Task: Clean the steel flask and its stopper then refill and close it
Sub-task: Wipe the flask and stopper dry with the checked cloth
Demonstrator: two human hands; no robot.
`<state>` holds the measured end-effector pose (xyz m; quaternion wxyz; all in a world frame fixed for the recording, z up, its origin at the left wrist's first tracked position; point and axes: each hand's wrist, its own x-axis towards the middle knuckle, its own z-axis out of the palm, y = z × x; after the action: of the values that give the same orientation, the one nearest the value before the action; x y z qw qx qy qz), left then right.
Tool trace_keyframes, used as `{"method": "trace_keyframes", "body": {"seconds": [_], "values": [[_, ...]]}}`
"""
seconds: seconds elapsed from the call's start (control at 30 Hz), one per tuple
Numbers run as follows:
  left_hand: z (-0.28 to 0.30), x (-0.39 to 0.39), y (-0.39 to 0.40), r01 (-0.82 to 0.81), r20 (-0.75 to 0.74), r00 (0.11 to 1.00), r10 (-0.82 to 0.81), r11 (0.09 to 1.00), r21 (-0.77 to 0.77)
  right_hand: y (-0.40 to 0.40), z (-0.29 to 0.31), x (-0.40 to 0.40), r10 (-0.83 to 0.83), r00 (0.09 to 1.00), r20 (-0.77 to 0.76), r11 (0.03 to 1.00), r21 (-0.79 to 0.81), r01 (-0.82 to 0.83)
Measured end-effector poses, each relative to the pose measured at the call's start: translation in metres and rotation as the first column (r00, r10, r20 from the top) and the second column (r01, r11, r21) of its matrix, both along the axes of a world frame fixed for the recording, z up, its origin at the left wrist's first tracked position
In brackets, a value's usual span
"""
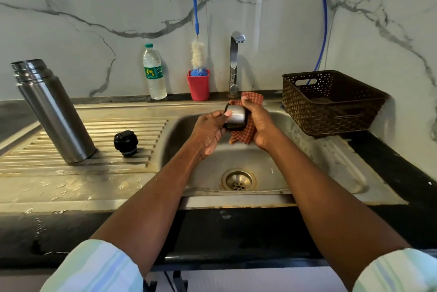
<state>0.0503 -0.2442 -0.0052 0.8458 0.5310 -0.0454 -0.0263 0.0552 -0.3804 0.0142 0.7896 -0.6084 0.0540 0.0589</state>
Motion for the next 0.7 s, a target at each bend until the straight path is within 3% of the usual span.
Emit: {"method": "trace_keyframes", "body": {"seconds": [0.1, 0.23, 0.27, 0.33, 0.43, 0.53, 0.6, 0.67, 0.7], "values": [[-0.002, -0.001, -0.006, -0.011, 0.122, 0.993, 0.001, 0.996, 0.083, -0.01, 0.002, -0.001, 0.072, 0.993, -0.094, 0.957, 0.288, -0.042], [-0.005, -0.005, -0.008, -0.198, 0.328, 0.942, 0.063, 0.896, 0.397, -0.006, 0.004, 0.0, 0.059, 0.998, -0.031, 0.95, 0.31, -0.047], [-0.004, -0.004, -0.006, -0.195, 0.31, 0.949, 0.066, 0.892, 0.407, -0.005, 0.004, 0.001, 0.015, 1.0, -0.005, 0.969, 0.248, -0.013], [0.0, -0.001, -0.005, -0.097, 0.149, 0.987, 0.058, 0.957, 0.275, -0.005, 0.003, 0.0, -0.111, 0.986, 0.124, 0.994, 0.001, 0.111], [0.002, 0.005, -0.005, 0.018, -0.082, 0.996, -0.018, 1.0, -0.001, -0.001, 0.004, -0.005, -0.056, 0.924, 0.379, 0.898, -0.385, 0.213], [-0.003, 0.011, 0.002, -0.057, -0.08, 0.995, 0.065, 0.994, 0.099, 0.009, 0.002, -0.009, 0.08, 0.916, 0.392, 0.848, -0.51, 0.144], [-0.005, 0.01, 0.008, -0.053, 0.049, 0.998, 0.042, 0.964, 0.261, 0.007, 0.003, -0.007, 0.076, 0.959, 0.274, 0.921, -0.388, 0.038], [-0.003, 0.006, 0.01, -0.022, 0.133, 0.991, -0.023, 0.945, 0.326, -0.003, -0.001, -0.002, 0.153, 0.984, 0.095, 0.987, -0.069, -0.146], [-0.002, 0.004, 0.009, -0.016, 0.165, 0.985, -0.04, 0.946, 0.323, -0.008, -0.002, -0.001, 0.226, 0.973, 0.038, 0.968, 0.104, -0.229]]}}
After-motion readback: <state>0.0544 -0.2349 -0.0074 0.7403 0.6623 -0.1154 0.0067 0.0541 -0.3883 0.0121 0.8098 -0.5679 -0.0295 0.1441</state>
